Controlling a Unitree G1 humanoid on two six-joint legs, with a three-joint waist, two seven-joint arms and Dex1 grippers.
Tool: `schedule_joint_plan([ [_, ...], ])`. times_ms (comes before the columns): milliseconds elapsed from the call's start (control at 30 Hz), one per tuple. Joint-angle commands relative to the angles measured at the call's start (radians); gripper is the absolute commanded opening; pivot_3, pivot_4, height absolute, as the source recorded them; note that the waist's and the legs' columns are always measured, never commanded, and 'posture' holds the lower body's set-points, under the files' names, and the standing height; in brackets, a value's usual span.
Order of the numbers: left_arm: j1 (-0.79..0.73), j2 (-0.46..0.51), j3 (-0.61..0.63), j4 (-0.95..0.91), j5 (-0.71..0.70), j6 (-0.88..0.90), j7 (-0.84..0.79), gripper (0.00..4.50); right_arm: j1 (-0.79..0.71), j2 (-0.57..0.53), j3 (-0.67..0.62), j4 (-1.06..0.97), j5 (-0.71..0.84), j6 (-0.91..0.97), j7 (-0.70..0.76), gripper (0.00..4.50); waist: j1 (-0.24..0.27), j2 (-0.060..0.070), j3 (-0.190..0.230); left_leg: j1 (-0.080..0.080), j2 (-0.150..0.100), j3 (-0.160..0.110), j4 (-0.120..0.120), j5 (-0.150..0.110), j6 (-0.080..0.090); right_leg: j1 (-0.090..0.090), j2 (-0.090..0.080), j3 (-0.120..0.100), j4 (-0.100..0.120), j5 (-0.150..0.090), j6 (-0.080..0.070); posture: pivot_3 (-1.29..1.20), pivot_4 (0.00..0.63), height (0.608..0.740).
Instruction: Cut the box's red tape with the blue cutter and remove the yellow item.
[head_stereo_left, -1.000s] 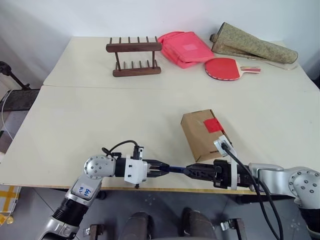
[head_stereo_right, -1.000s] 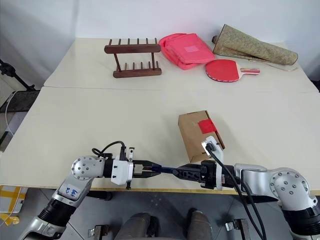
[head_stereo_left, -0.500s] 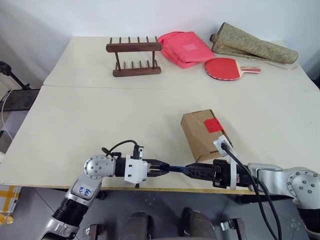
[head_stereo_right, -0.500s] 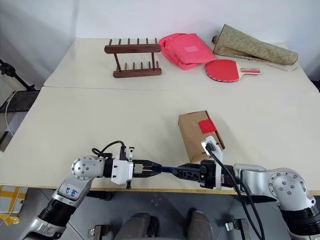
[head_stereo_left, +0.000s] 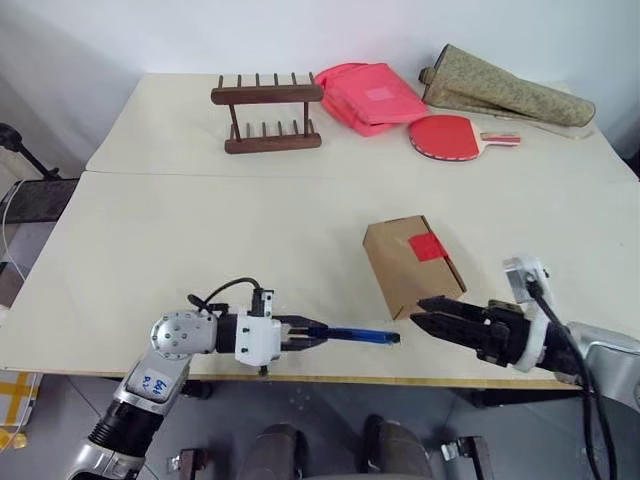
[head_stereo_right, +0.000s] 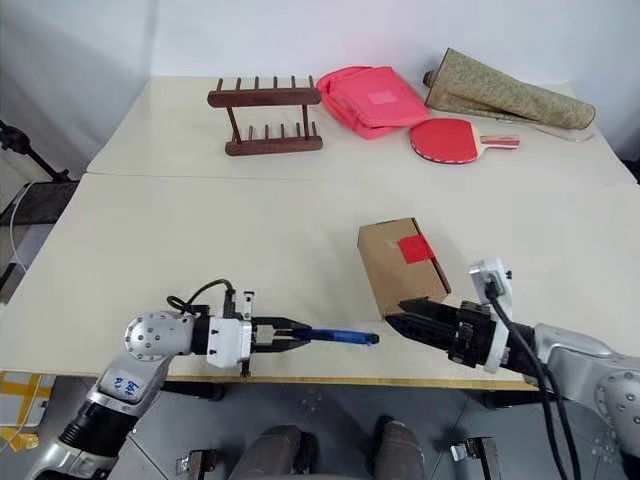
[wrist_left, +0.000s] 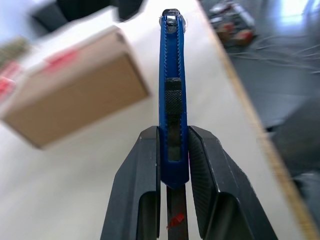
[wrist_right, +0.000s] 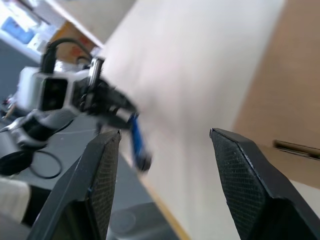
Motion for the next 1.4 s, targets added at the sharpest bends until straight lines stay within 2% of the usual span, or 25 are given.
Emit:
schedule_joint_plan([
  [33,-0.08,-0.024,0.044,0.04,0.067,-0.162,0.085,0.46,-0.009,-0.044,-0.015,-0.012,0.192,0.033,-0.048,2.96,0.002,0.0,0.0,0.0,0.0,0.0,0.0,0.0,0.0,0.0,0.0,0.0,0.0,0.0,0.0,0.0,0.15,0.74],
  [167,-0.154,-0.026,0.002,0.098,0.08,-0.237,0.075,0.46,-0.098,-0.065,0.052,0.023,0.285,0.023,-0.155,2.96,-0.005,0.0,0.0,0.001,0.0,0.0,0.0,0.0,0.0,0.001,-0.001,0.0,0.0,0.0,0.0,0.0,0.15,0.74],
  [267,-0.176,-0.025,-0.024,0.121,0.091,-0.27,0.074,0.46,-0.185,-0.036,0.085,0.064,0.27,-0.006,-0.23,2.96,-0.007,-0.001,0.0,0.001,0.0,0.0,0.0,0.0,0.0,0.0,0.0,-0.001,0.0,0.0,0.0,0.0,0.15,0.74],
  [600,-0.217,-0.065,-0.045,0.176,0.147,-0.27,0.148,0.46,-0.308,0.008,0.175,0.09,0.155,0.027,-0.187,2.96,0.0,-0.001,0.0,-0.001,-0.001,0.0,0.0,0.0,0.0,0.0,0.0,-0.002,0.0,0.001,0.001,0.0,0.15,0.74],
  [1100,-0.211,-0.057,-0.053,0.158,0.141,-0.25,0.158,0.46,-0.349,0.087,0.233,0.119,0.055,0.058,-0.16,2.96,-0.004,-0.001,0.0,-0.001,-0.001,0.0,0.001,0.0,0.0,0.0,0.001,-0.002,0.0,0.001,0.002,0.0,0.15,0.74],
  [1133,-0.211,-0.057,-0.053,0.158,0.14,-0.248,0.158,0.46,-0.352,0.093,0.233,0.122,0.051,0.06,-0.161,2.77,-0.004,-0.001,0.0,-0.001,-0.001,0.0,0.001,0.0,0.0,0.0,0.001,-0.002,0.0,0.001,0.002,0.0,0.15,0.74],
  [1400,-0.205,-0.057,-0.051,0.154,0.14,-0.237,0.161,0.46,-0.356,0.116,0.234,0.134,0.014,0.081,-0.141,2.77,-0.004,-0.001,0.0,-0.001,-0.001,0.0,0.001,0.0,0.0,0.0,0.001,-0.002,0.0,0.001,0.002,0.0,0.15,0.74],
])
